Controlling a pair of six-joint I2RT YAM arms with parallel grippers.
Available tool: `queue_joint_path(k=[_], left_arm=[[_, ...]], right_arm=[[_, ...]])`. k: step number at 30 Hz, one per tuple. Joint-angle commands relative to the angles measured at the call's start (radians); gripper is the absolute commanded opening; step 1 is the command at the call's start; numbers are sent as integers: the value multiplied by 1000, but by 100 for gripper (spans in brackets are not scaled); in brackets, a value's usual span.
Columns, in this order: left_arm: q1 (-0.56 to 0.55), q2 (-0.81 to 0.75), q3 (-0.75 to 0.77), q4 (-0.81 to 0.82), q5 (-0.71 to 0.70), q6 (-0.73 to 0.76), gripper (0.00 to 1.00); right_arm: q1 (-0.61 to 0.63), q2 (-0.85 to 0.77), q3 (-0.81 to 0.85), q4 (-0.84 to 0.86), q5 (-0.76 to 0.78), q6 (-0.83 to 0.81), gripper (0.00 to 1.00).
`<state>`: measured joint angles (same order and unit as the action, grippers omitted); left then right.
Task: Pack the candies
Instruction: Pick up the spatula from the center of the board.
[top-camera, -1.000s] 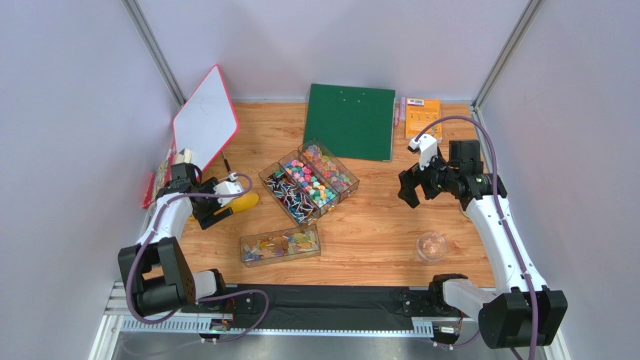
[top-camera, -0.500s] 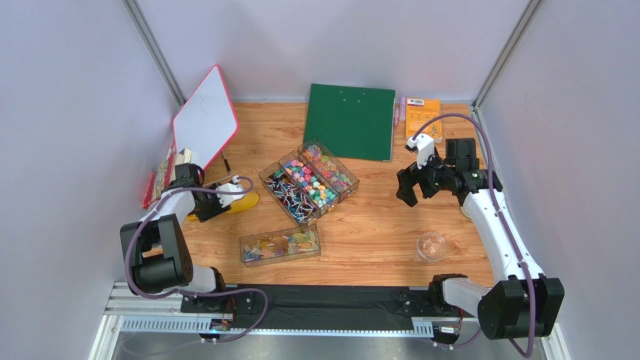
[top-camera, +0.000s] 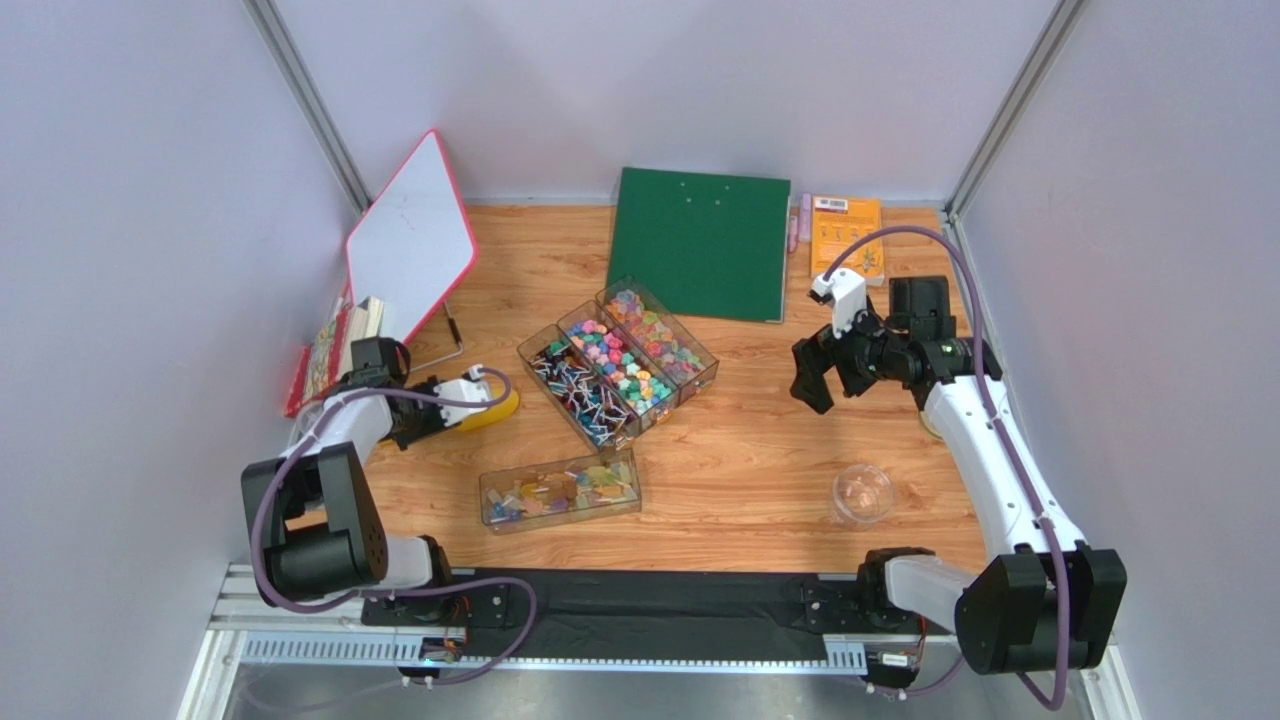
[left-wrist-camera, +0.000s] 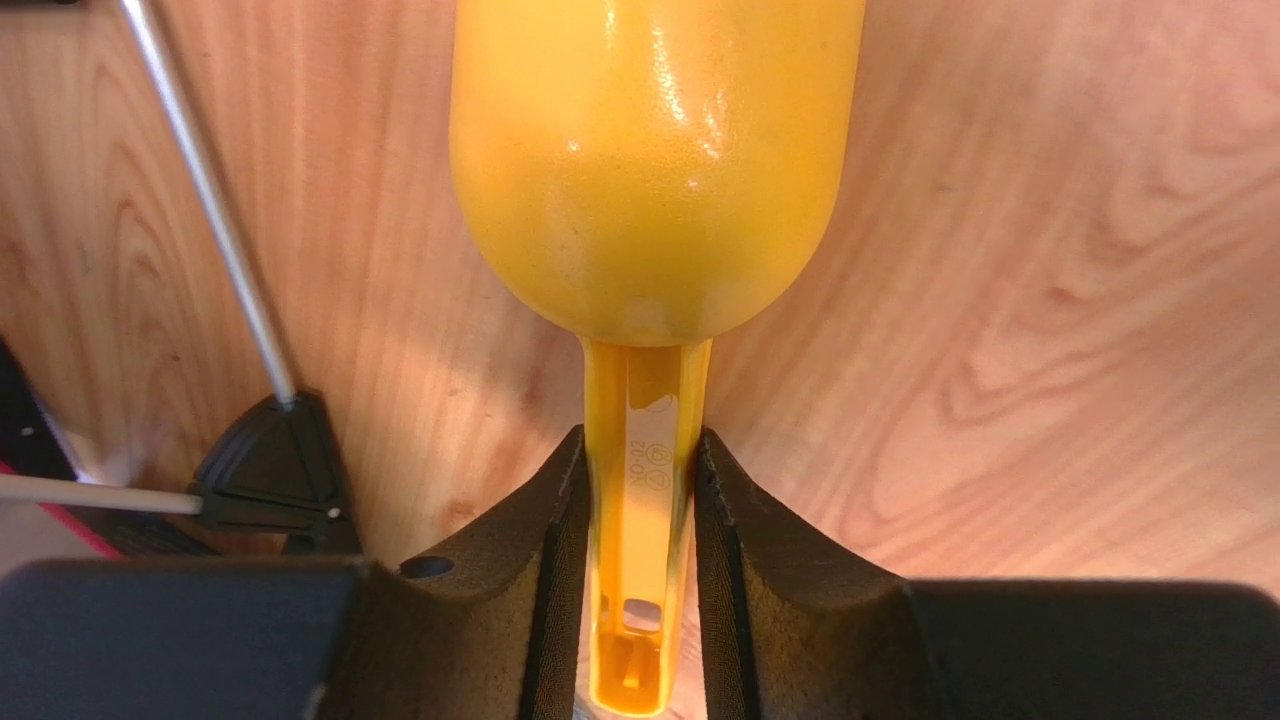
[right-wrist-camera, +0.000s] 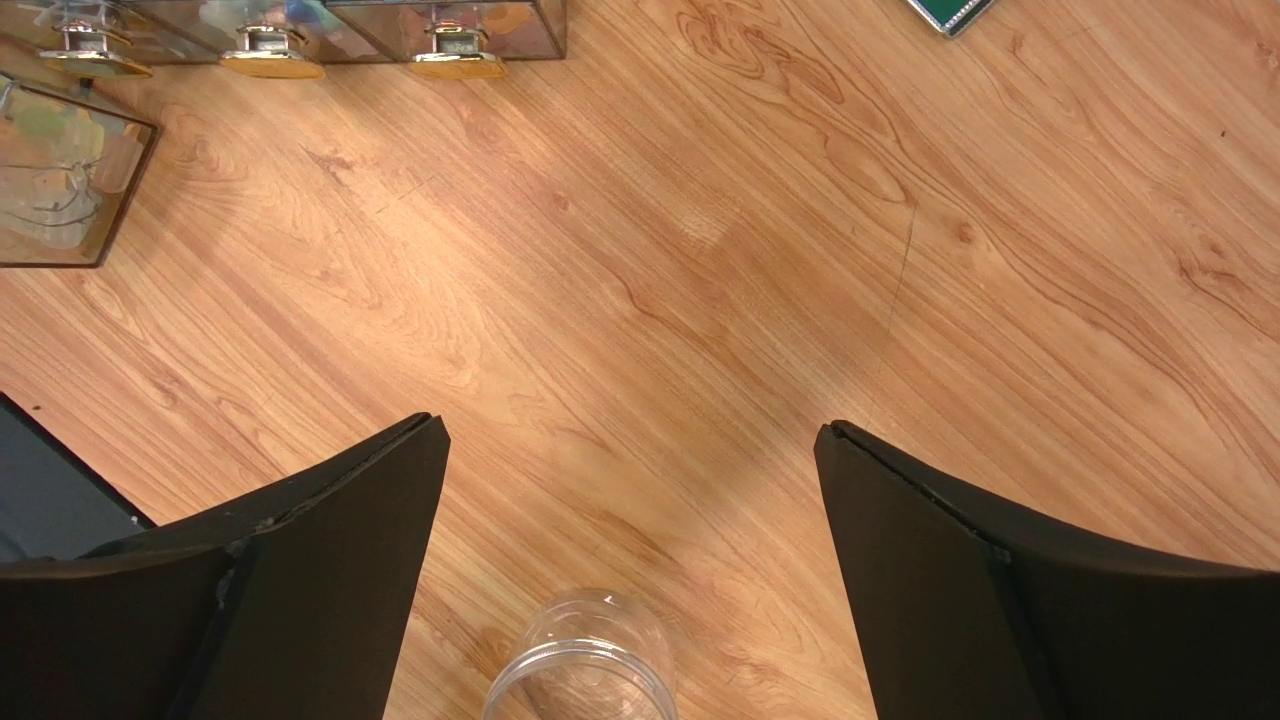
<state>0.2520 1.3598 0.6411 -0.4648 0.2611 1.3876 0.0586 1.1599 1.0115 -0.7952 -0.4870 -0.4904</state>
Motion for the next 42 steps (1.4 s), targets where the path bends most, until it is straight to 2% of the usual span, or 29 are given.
queue_joint_path(k=[1, 6, 9, 14, 16, 18, 19, 20, 22, 23, 24, 26, 27, 31, 34, 37, 42], left_arm=[[7, -80, 0, -170, 67, 37, 0], [6, -302, 81, -441, 183, 109, 0], [3, -398, 158, -633, 269, 203, 0], [1, -436, 273, -975, 407, 474, 0], [-3, -424, 328, -1040, 527, 487, 0], [-52, -381, 397, -1051, 620, 379, 0], [-81, -355, 425, -1054, 638, 322, 0], [-109, -328, 487, -1064, 647, 219, 0], [-208, -225, 560, -1110, 652, 139, 0], [-241, -184, 641, -1133, 646, 108, 0], [-310, -97, 682, -1155, 633, 41, 0], [-367, 35, 797, -1215, 622, -19, 0], [-417, 71, 830, -1213, 606, -136, 0], [-505, 154, 910, -1215, 598, -205, 0], [-559, 180, 922, -1215, 595, -252, 0], [-580, 199, 921, -1213, 610, -269, 0], [-602, 245, 930, -1212, 629, -291, 0]], right_arm=[[1, -28, 1, 21, -24, -7, 100], [3, -49, 2, 1, -30, -30, 100], [3, -55, 16, -12, -67, -30, 100], [14, -78, 32, 39, -94, -77, 96], [47, -126, 13, 117, -84, -134, 94], [92, -172, -37, 195, -41, -186, 93], [156, -193, -56, 261, -29, -221, 93], [197, -234, -69, 289, -13, -308, 93], [323, -267, -118, 371, 27, -390, 91], [361, -285, -129, 387, 28, -493, 89], [401, -287, -140, 395, 42, -545, 84], [519, -276, -165, 462, 82, -623, 77], [570, -250, -166, 515, 106, -660, 70], [633, -175, -111, 596, 110, -698, 58], [659, -144, -117, 678, 120, -761, 55], [665, -152, -111, 688, 81, -801, 54], [673, -169, -108, 686, 34, -755, 54]])
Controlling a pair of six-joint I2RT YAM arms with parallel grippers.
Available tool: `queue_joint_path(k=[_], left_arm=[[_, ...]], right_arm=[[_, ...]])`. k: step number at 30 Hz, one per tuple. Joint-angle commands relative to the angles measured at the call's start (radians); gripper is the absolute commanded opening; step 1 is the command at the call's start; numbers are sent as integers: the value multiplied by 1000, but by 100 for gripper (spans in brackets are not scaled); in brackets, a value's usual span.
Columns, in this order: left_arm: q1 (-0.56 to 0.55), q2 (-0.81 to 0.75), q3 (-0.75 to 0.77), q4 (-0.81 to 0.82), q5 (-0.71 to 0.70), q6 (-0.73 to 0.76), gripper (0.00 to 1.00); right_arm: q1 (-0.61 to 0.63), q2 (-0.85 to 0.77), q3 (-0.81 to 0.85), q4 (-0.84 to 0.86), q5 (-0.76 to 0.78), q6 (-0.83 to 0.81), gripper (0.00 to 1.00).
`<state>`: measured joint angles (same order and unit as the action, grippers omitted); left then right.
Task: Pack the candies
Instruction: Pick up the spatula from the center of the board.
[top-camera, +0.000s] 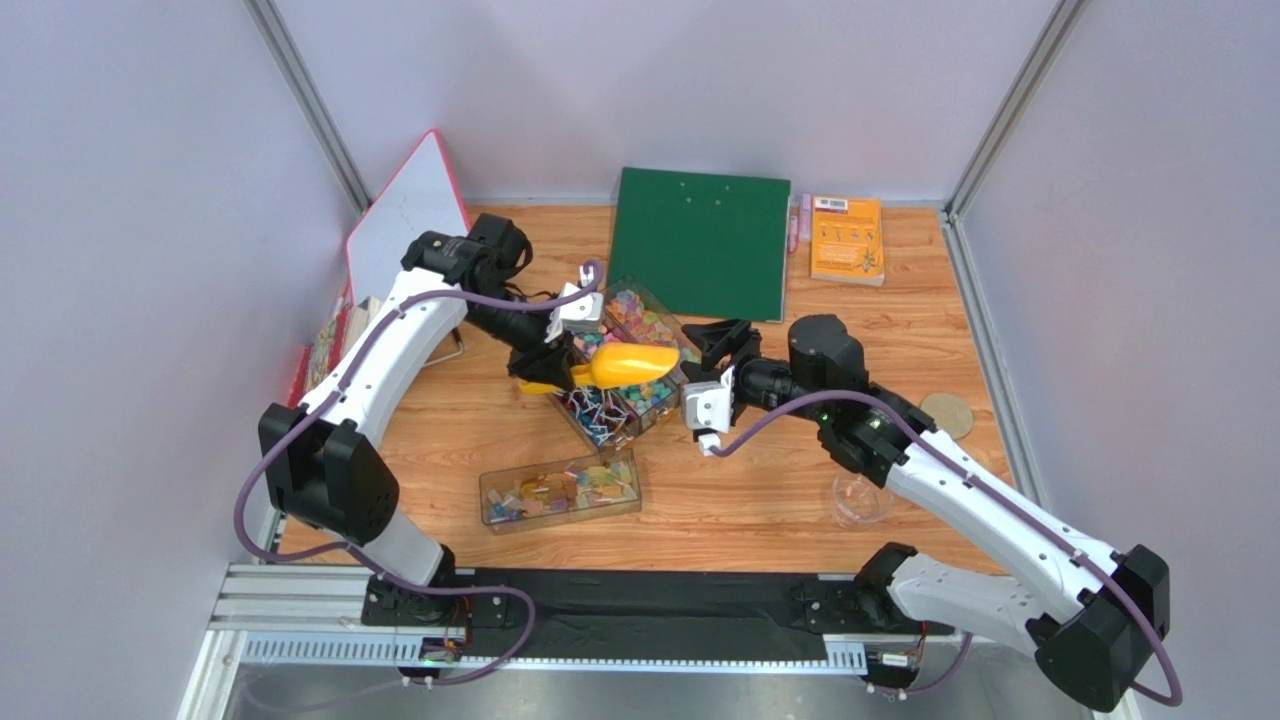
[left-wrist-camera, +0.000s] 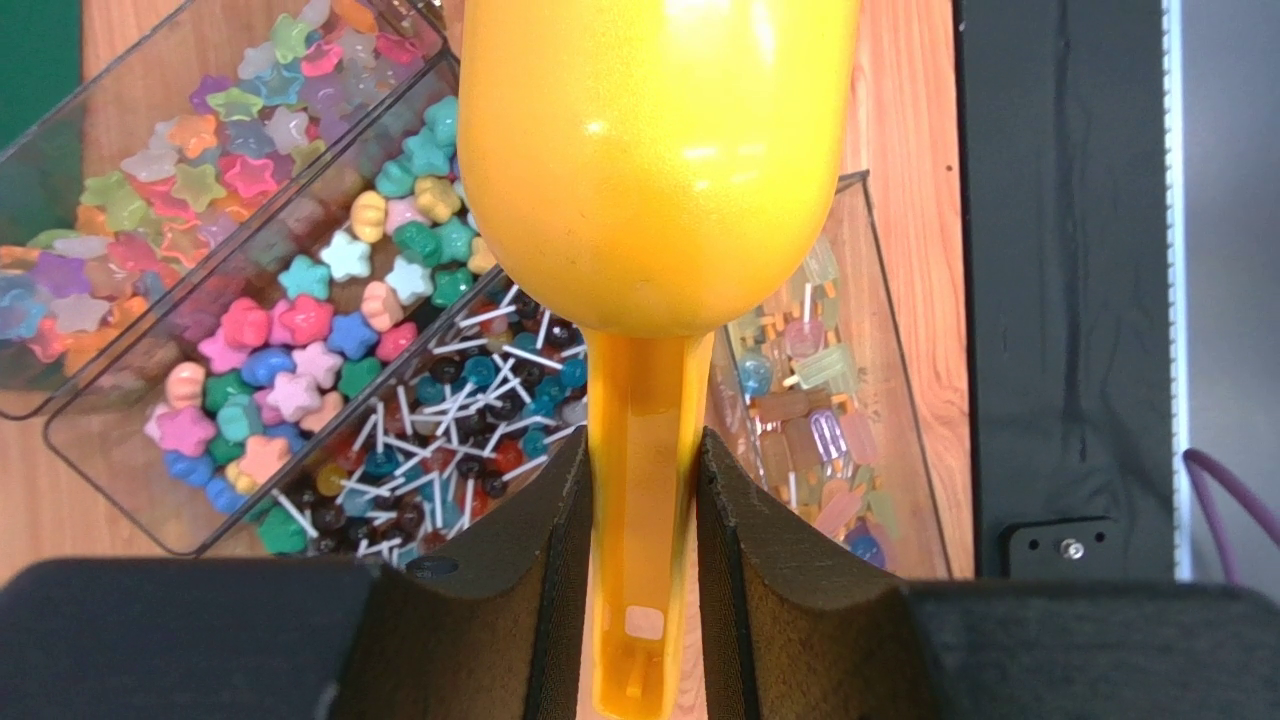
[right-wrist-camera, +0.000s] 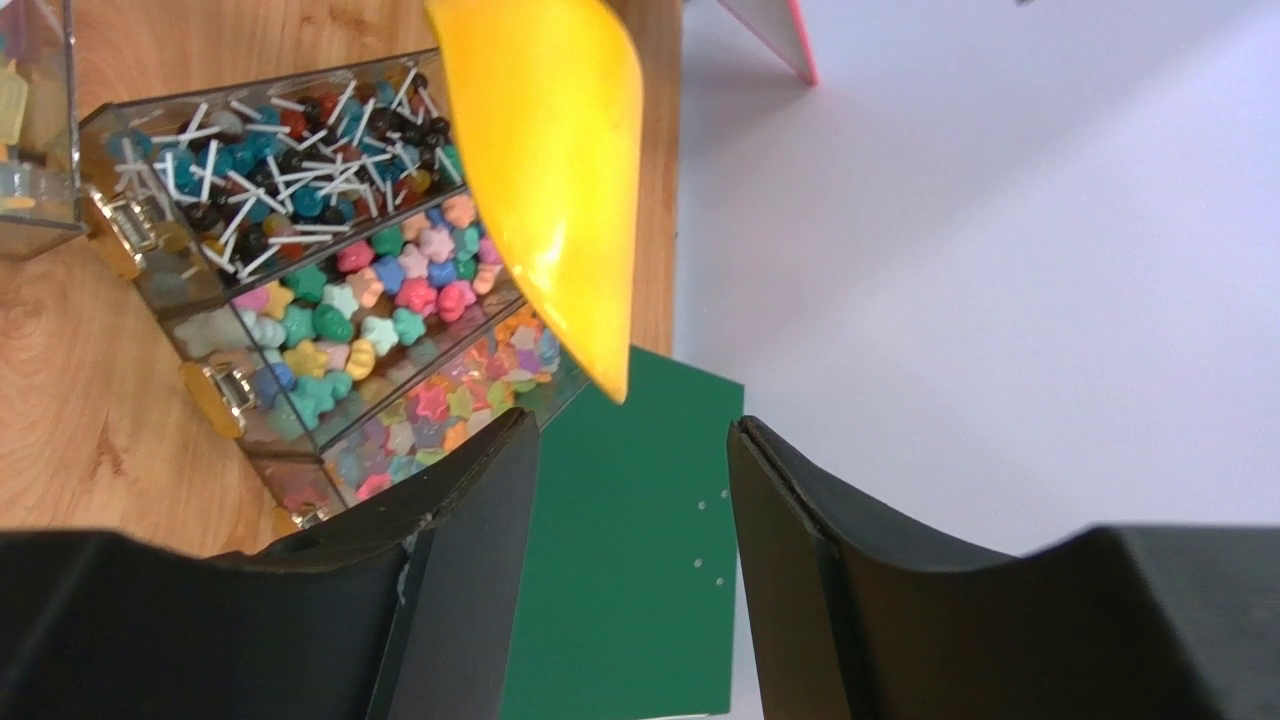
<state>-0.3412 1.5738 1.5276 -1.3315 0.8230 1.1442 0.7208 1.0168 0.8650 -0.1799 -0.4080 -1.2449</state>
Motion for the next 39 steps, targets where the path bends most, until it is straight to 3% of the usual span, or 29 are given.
queue_joint_path(k=[1, 3, 5, 9, 14, 16, 17, 18, 20, 22, 28, 31, 35, 39], left_arm=[[-9, 51, 54, -345, 73, -58, 0], [-9, 66, 63, -334, 84, -72, 0], [-9, 69, 71, -305, 94, -115, 0], [-9, 14, 68, -111, 108, -213, 0], [-5, -20, 141, 85, 212, -329, 0], [16, -43, 152, 208, 282, -487, 0], [25, -58, 138, 418, 304, -596, 0], [36, -93, 82, 554, 323, -817, 0], [53, -123, 27, 917, 323, -1033, 0], [51, -114, 22, 1047, 320, -1232, 0], [38, 11, 274, 1066, 265, -1327, 0], [38, 55, 379, 1037, 240, -1348, 0], [33, 61, 401, 1029, 226, -1373, 0], [22, 35, 329, 1046, 232, -1391, 0]], right_arm=[[12, -15, 49, 62, -41, 63, 54], [12, -6, 86, 50, -31, 154, 53], [11, 9, 124, 36, 1, 377, 54], [-27, 25, 184, -47, 23, 741, 54], [-136, 11, 152, -3, -64, 1192, 56], [-168, 5, 119, 39, -123, 1295, 64], [-184, 2, 106, 81, -136, 1326, 66], [-188, -1, 94, 103, -137, 1379, 68], [-199, 3, 62, 170, -164, 1418, 71], [-205, 38, 48, 261, -173, 1496, 74], [-262, 195, 63, 609, -160, 1872, 82], [-267, 242, 112, 738, -172, 1900, 81], [-267, 328, 199, 839, -195, 1911, 80], [-267, 382, 267, 951, -225, 1972, 78]])
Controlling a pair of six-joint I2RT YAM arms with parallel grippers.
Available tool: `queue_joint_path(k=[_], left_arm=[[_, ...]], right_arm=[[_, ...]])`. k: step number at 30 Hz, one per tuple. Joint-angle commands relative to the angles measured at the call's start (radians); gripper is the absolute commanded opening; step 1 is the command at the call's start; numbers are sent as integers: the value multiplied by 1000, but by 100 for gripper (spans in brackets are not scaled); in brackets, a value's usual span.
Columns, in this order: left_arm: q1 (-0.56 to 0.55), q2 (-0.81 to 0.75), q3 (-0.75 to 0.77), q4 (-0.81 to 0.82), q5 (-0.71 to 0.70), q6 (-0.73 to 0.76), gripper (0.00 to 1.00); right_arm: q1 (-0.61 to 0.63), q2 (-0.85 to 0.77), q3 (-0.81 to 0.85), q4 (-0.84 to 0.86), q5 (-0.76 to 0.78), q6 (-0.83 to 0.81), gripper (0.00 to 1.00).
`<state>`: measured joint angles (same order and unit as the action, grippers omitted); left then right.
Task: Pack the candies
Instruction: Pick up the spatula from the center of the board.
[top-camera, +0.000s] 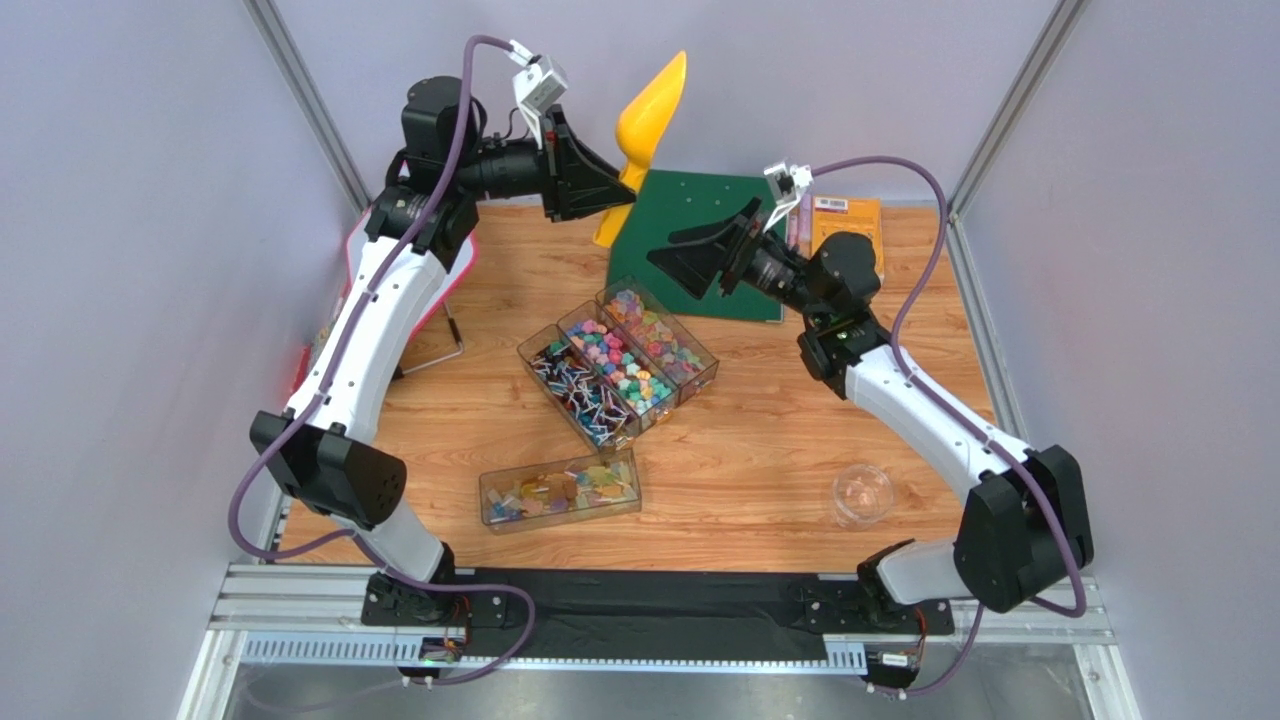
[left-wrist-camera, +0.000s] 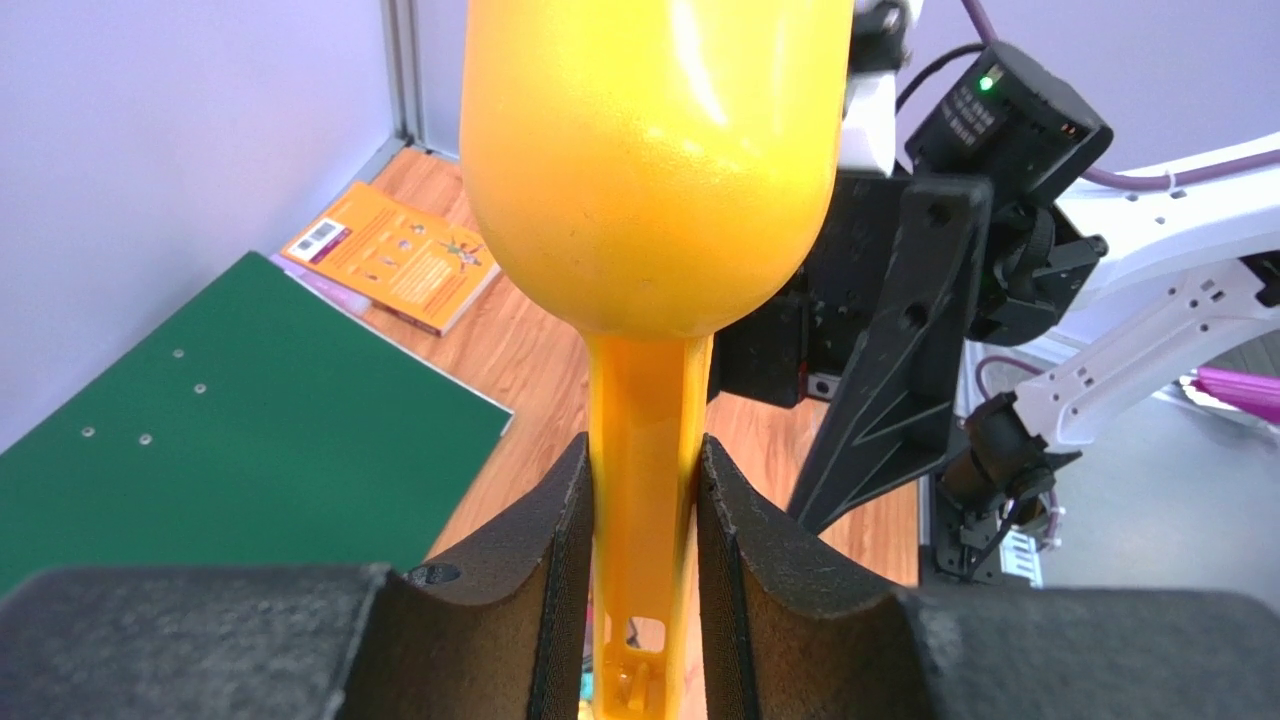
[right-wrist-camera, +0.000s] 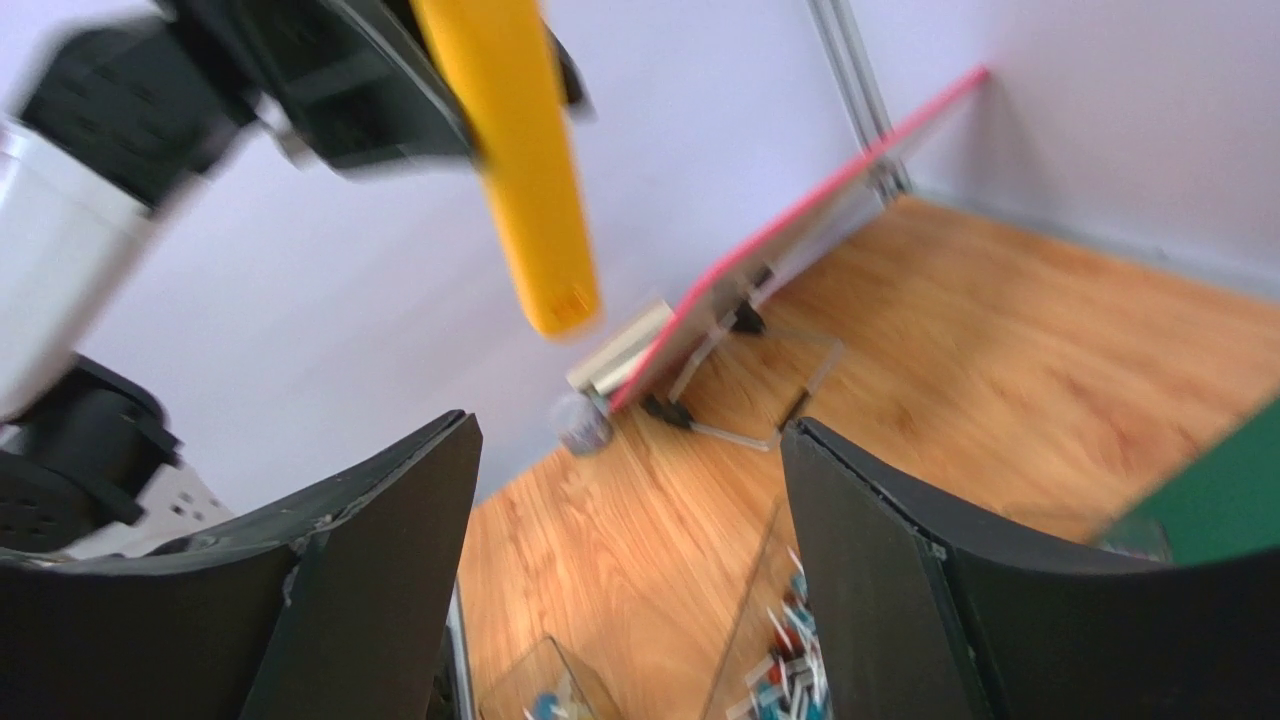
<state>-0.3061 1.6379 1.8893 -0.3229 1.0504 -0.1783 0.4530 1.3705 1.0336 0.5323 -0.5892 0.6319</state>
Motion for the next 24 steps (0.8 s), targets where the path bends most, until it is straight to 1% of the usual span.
queue_joint_path(k=[1, 2, 4, 8, 13, 19, 24], left_arm=[[-14, -29, -41, 42, 5, -75, 0], [-14, -29, -47, 51, 5, -79, 0], [-14, -21, -42, 59, 3, -98, 0], [-14, -3, -3, 67, 3, -125, 0], [-14, -3, 37, 53, -9, -156, 0], [-21, -26, 54, 7, 3, -145, 0], [-33, -47, 41, -10, 5, -132, 0]], right_arm=[[12, 38, 123, 265, -58, 104, 77], [18, 42, 135, 293, -89, 104, 76], [42, 50, 160, 296, -119, 75, 75], [73, 48, 154, 284, -185, -4, 73], [75, 52, 122, 248, -184, -98, 73], [75, 79, 108, 241, -152, -159, 74], [72, 128, 155, 248, -152, -170, 75]])
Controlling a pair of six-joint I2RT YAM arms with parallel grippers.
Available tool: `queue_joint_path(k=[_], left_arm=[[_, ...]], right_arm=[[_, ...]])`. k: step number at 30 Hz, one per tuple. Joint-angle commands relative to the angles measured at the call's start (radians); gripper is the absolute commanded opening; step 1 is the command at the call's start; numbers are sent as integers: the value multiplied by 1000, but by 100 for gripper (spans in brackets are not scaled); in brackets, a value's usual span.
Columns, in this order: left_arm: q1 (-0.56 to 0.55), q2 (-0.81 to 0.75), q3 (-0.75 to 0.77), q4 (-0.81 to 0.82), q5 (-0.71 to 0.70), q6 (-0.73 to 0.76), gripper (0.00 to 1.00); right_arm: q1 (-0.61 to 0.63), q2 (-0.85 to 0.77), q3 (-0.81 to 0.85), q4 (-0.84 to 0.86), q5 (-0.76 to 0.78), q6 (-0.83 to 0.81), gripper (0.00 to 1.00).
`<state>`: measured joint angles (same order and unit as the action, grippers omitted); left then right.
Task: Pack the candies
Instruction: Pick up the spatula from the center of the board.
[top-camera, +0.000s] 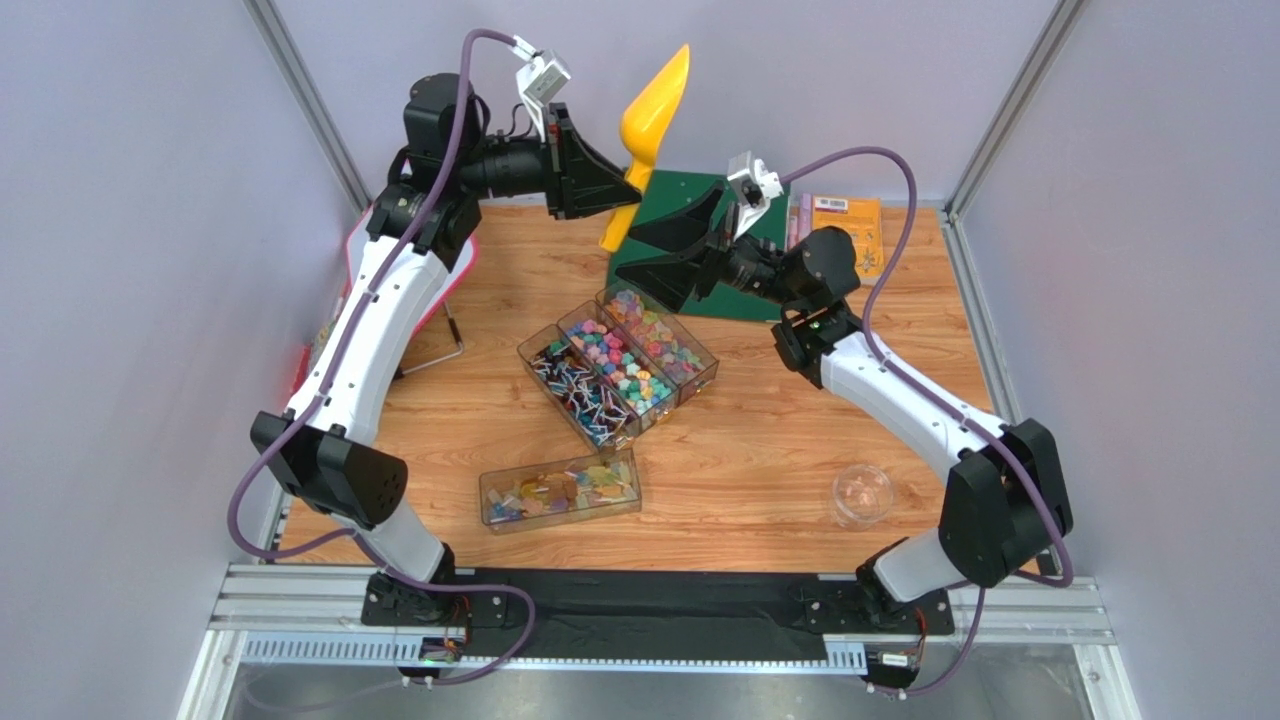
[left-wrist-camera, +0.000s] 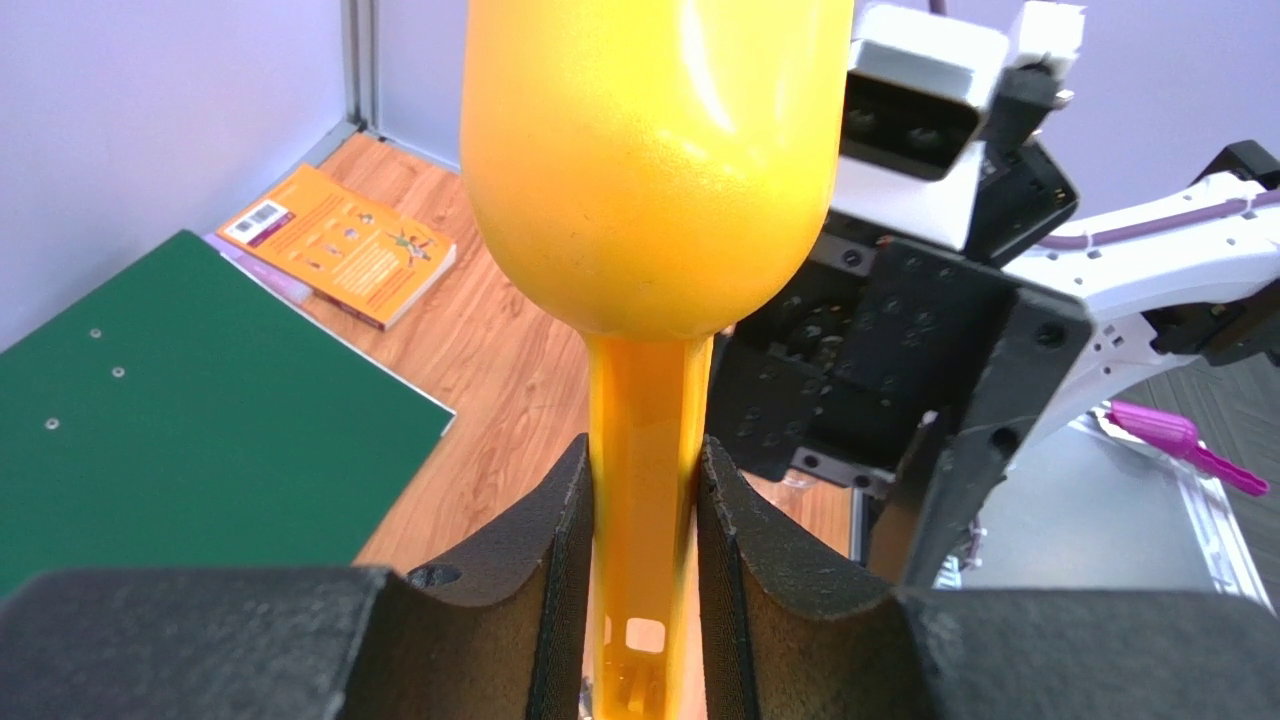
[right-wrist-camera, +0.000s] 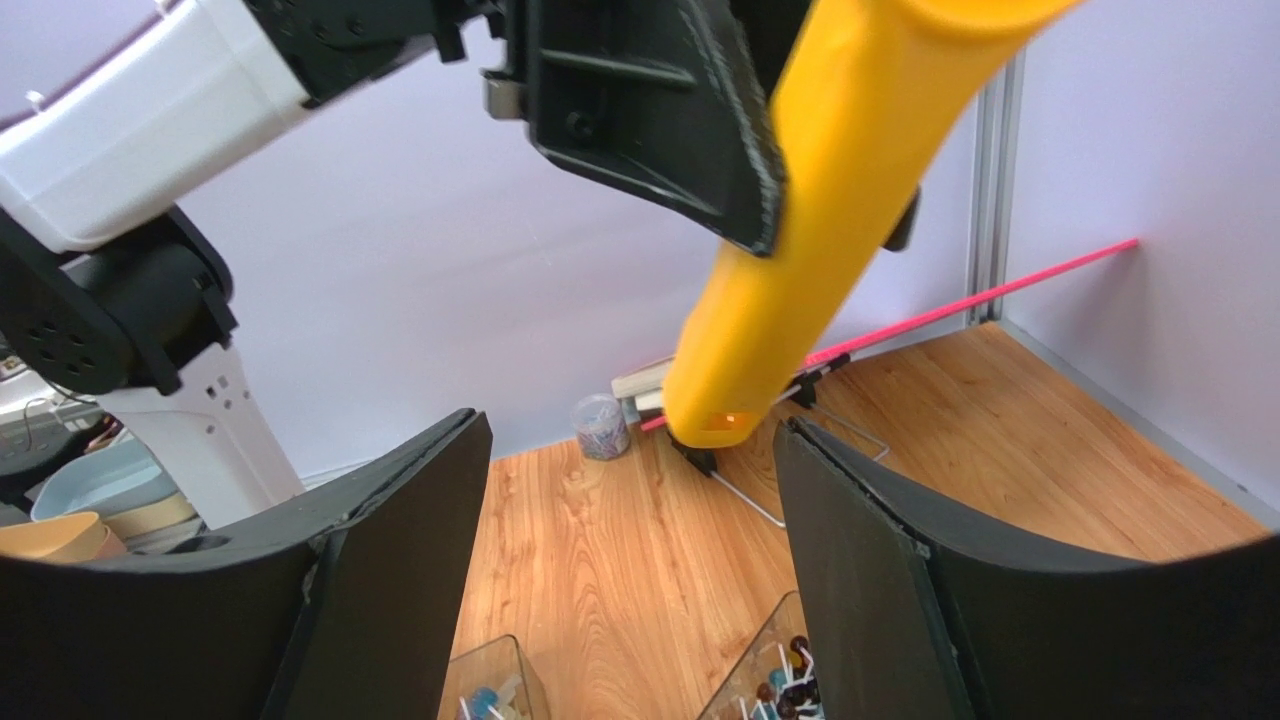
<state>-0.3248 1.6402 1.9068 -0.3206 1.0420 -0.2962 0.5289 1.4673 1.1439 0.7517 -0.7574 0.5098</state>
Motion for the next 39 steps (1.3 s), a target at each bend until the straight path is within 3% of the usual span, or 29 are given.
queue_joint_path(k=[1, 16, 20, 25, 26, 27, 30, 32, 33, 35, 36, 39], left_arm=[[-19, -51, 20, -12, 13, -15, 0], [-40, -56, -18, -8, 30, -14, 0], [-40, -39, -12, 3, 36, -20, 0], [-40, -28, -8, 2, 36, -12, 0], [-40, -25, -8, 2, 33, -12, 0], [-40, -25, -9, 3, 30, -11, 0], [-40, -19, -9, 3, 17, 0, 1], [-40, -16, -8, -5, -16, 15, 10], [-40, -17, -8, -26, -23, 38, 24], [-39, -26, 11, -76, -51, 138, 38], [-36, -29, 21, -140, -51, 173, 56], [-23, -65, 32, -243, -13, 284, 64]], right_arm=[[-4, 42, 54, 41, 15, -44, 75], [-12, 42, 96, 112, 47, 25, 68], [-17, 30, 96, 100, 49, 36, 60], [-24, 30, 117, 75, 15, 38, 36], [-26, 30, 119, 69, 3, 32, 27], [-27, 28, 122, 64, -6, 27, 0], [-32, 13, 115, 13, -25, 12, 0], [-35, -1, 129, -44, -43, -20, 0], [-40, -7, 138, -142, -52, -80, 0], [-49, -33, 183, -289, -74, -163, 0], [-67, -44, 198, -452, -74, -273, 0], [-125, -58, 264, -672, -68, -379, 0]])
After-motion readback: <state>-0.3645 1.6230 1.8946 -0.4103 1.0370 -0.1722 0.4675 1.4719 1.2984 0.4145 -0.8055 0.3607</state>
